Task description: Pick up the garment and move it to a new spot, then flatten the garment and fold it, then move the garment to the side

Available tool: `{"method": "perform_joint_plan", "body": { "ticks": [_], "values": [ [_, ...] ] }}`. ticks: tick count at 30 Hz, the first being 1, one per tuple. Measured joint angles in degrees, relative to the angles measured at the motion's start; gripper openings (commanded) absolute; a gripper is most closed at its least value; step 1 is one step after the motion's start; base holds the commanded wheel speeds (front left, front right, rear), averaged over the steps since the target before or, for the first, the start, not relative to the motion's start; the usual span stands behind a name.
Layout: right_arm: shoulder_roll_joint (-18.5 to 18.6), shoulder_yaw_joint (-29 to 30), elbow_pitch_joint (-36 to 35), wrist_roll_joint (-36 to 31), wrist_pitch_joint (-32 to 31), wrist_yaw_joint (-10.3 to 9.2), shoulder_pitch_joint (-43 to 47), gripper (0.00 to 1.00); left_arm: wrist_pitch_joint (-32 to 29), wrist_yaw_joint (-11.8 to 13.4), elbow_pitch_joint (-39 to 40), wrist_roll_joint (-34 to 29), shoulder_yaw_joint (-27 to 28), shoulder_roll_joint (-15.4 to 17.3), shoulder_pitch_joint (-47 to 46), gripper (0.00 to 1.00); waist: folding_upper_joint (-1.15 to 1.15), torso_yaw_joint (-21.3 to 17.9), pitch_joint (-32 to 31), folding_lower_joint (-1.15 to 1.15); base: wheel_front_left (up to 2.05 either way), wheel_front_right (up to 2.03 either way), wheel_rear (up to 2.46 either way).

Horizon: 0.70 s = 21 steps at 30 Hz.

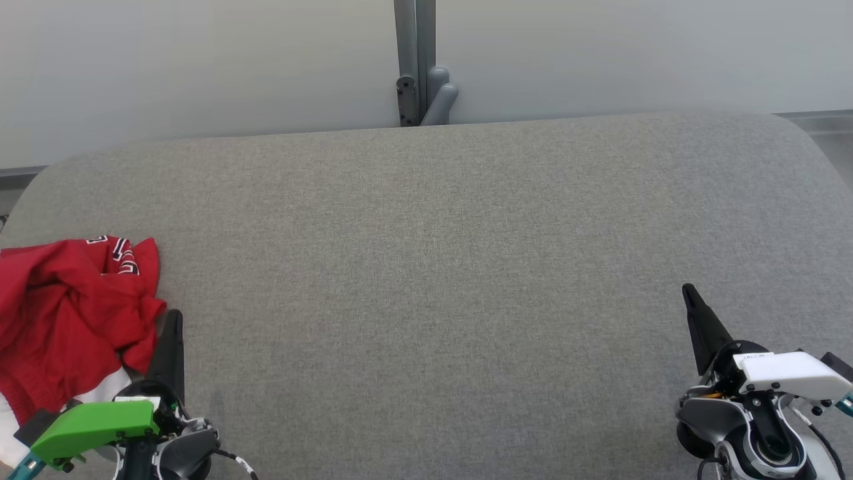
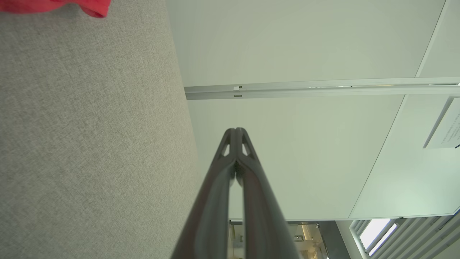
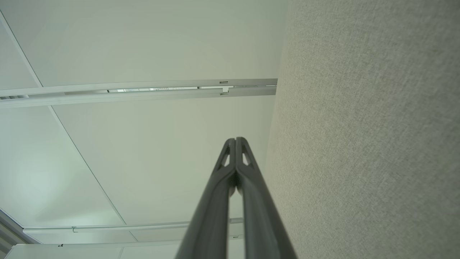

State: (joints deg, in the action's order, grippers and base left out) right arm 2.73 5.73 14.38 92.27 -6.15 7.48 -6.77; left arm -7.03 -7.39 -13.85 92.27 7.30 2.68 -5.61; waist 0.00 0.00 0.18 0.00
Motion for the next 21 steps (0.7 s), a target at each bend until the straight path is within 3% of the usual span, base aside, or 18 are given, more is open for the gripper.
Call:
{"method": "perform_joint_plan", "body": {
  "ticks": [21],
  "values": [
    [0.01, 0.0, 0.0, 0.0, 0.0, 0.0, 0.01, 0.0, 0.0, 0.0, 0.0, 0.0, 0.0, 0.0, -0.01, 0.0, 0.0, 0.0, 0.0, 0.0, 0.0, 0.0, 0.0]
  ]
}}
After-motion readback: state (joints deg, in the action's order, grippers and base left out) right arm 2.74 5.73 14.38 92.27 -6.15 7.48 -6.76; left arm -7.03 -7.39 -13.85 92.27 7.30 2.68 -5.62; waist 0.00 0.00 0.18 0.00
